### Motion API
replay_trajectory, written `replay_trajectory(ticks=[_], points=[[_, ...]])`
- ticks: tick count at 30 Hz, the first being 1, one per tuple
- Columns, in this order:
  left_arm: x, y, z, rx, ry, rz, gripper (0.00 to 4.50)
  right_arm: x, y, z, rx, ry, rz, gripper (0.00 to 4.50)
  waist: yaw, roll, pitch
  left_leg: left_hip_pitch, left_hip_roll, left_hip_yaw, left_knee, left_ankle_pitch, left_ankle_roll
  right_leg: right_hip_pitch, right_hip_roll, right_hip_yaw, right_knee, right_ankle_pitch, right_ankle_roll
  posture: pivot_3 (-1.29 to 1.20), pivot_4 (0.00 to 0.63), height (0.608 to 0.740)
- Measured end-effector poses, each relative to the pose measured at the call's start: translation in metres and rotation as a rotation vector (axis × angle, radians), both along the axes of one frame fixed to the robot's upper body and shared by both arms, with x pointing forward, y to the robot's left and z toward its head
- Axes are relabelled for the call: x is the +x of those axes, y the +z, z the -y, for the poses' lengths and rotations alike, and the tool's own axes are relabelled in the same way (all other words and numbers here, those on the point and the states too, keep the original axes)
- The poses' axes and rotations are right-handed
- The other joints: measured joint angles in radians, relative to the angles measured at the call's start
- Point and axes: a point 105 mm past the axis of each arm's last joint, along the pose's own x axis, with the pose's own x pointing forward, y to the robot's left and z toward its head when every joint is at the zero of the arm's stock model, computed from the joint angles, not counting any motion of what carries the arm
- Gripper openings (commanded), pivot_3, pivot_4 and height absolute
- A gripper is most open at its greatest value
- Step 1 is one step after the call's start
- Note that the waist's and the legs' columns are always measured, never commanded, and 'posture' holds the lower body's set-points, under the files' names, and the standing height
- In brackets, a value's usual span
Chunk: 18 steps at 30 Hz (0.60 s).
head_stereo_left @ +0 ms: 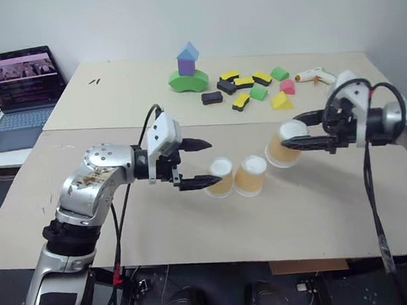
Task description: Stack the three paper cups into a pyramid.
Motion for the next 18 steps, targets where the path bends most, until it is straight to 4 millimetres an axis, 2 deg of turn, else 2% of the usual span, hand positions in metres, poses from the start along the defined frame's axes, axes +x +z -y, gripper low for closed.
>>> replay_trajectory(ticks=[2,7,13,18], points=[[0.000,0.000,0.000,0.001,-0.002,-0.002,4.50,0.000,0.014,-0.017,0.017,0.067,-0.002,2.69,-0.006,0.000,0.000,0.000,0.000,0.000,0.000,0.000,0.000,0.000,0.000,0.000,0.000,0.000,0.000,0.00,0.150,0.705],[0.000,-0.001,0.000,0.002,-0.001,-0.004,4.50,0.001,0.018,-0.035,0.020,0.157,-0.078,2.69,-0.005,0.000,0.000,-0.001,-0.001,0.000,0.000,0.000,0.000,0.000,-0.001,-0.001,-0.001,0.000,0.000,0.00,0.150,0.705],[0.000,-0.001,0.000,0.002,-0.003,-0.005,4.50,0.010,0.028,-0.034,0.002,0.165,-0.078,2.69,-0.004,0.000,0.000,-0.001,-0.001,-0.001,0.000,0.000,0.000,0.000,-0.001,-0.001,-0.001,0.000,0.000,0.00,0.150,0.705],[0.000,-0.001,0.000,0.002,-0.002,-0.005,4.50,0.004,0.023,-0.052,0.043,0.229,-0.145,2.69,-0.011,0.000,0.000,-0.001,-0.001,-0.001,0.000,0.000,0.000,-0.001,-0.001,-0.001,0.000,0.000,0.000,0.00,0.150,0.705]])
